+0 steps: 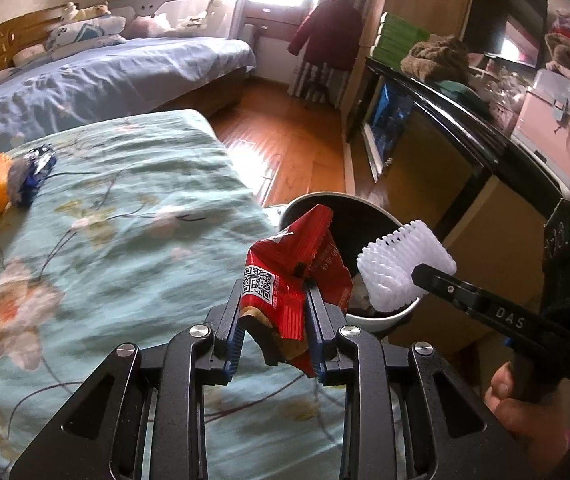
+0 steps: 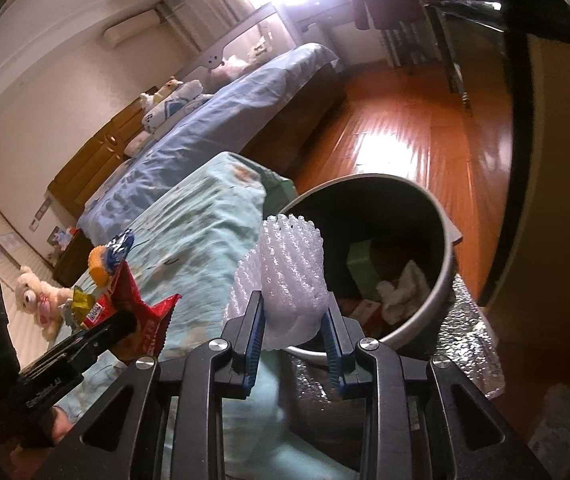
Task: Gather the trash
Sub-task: 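Carry the red wrapper and white sponge over the trash bin with both tools, then open both tools to drop the wrapper and sponge into the bin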
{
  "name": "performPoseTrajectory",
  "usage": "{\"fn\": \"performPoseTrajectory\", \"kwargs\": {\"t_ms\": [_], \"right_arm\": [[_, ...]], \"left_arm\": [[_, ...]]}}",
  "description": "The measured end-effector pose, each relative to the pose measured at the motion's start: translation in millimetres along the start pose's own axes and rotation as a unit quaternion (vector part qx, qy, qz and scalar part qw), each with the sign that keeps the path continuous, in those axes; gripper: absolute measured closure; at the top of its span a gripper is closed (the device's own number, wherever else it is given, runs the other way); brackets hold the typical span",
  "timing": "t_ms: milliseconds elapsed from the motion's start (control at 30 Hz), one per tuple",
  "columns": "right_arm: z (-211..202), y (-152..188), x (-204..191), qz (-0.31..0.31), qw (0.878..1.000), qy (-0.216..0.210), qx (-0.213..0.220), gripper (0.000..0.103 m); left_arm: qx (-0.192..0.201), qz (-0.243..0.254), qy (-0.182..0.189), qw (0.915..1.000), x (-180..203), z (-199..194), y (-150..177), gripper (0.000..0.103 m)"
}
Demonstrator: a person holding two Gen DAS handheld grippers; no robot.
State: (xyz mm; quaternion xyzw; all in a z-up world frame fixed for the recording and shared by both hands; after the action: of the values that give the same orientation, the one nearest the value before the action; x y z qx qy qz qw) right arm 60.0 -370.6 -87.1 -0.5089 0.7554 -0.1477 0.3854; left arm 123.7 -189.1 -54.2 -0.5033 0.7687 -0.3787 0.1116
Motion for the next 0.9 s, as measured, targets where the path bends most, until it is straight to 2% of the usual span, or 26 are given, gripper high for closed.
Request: {"fn": "performPoseTrajectory", "kwargs": {"t_ms": [500,900], "right_arm": [[-8.6,-8.4,31.6,0.024,0.999,0.021,0.013,0.074],[1.0,-17.7,43.5,0.022,0.999,0.035,0.002,0.072]], "left_arm": [[-0.011,0.041,0.009,0.999,42.7,24.4,-13.0,0.078],[-0.03,0.054,0.008,0.9981,56.8,53.8,-20.8,0.078]]}}
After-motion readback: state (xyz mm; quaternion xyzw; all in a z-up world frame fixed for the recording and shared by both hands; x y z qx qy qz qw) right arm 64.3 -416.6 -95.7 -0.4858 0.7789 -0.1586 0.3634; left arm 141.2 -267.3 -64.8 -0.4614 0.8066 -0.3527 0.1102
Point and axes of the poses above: each gripper's, at about its wrist camera, not at the fingertips, and z roughly the way its jaws point, x to its right, y to its underside, the point moved 1 cm from there along z, roughly the way its jaws point
